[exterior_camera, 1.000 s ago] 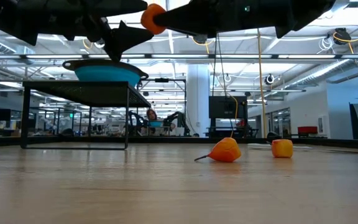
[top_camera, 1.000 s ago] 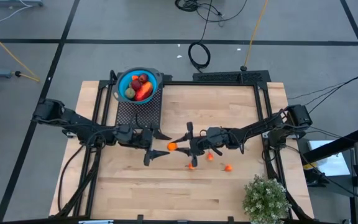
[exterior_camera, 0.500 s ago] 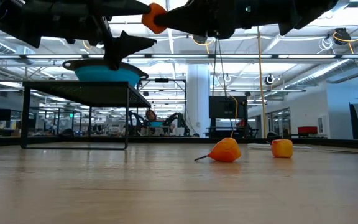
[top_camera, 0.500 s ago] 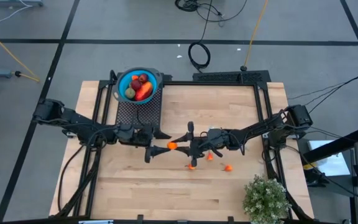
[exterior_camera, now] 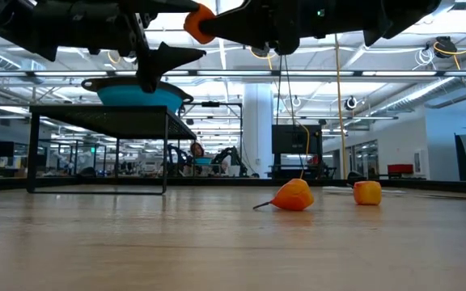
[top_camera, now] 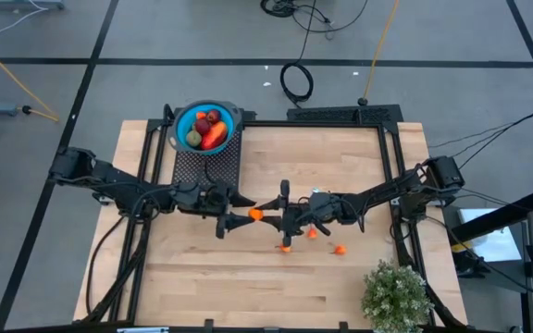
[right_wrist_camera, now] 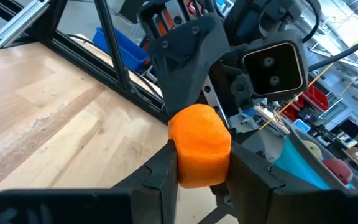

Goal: Pick & Place Fruit
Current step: Put the orange into the blue strainer bowl on the shelf

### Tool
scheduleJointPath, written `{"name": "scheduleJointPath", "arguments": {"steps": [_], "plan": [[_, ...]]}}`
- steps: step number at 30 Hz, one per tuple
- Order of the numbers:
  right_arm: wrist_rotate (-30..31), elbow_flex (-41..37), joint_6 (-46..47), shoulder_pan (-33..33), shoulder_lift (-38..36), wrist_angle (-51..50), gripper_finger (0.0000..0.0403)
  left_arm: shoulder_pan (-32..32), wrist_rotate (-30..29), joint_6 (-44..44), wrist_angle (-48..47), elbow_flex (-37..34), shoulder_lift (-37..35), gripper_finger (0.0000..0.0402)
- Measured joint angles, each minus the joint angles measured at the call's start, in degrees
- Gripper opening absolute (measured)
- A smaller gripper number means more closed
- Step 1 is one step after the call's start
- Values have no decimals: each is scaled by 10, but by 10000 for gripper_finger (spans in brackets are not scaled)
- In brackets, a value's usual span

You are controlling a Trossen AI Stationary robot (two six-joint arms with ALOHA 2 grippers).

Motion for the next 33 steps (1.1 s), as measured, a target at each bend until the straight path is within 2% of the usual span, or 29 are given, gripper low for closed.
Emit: {"name": "scheduleJointPath", "arguments": {"steps": [10,18,21,33], "plan": [[-1,0,-1,0,3,-7,107,1,-9,-11,24,4,-2,296],[4,-1,-29,-1,12,23,107,0,-2,-52,2,4,-1,296],[23,-1,-32,-1,12,20,107,0,-2,-64,-14,4,-1,296],[33,-1,-45,0,12,28,107,0,-15,-75,-22,3,-1,296]]}}
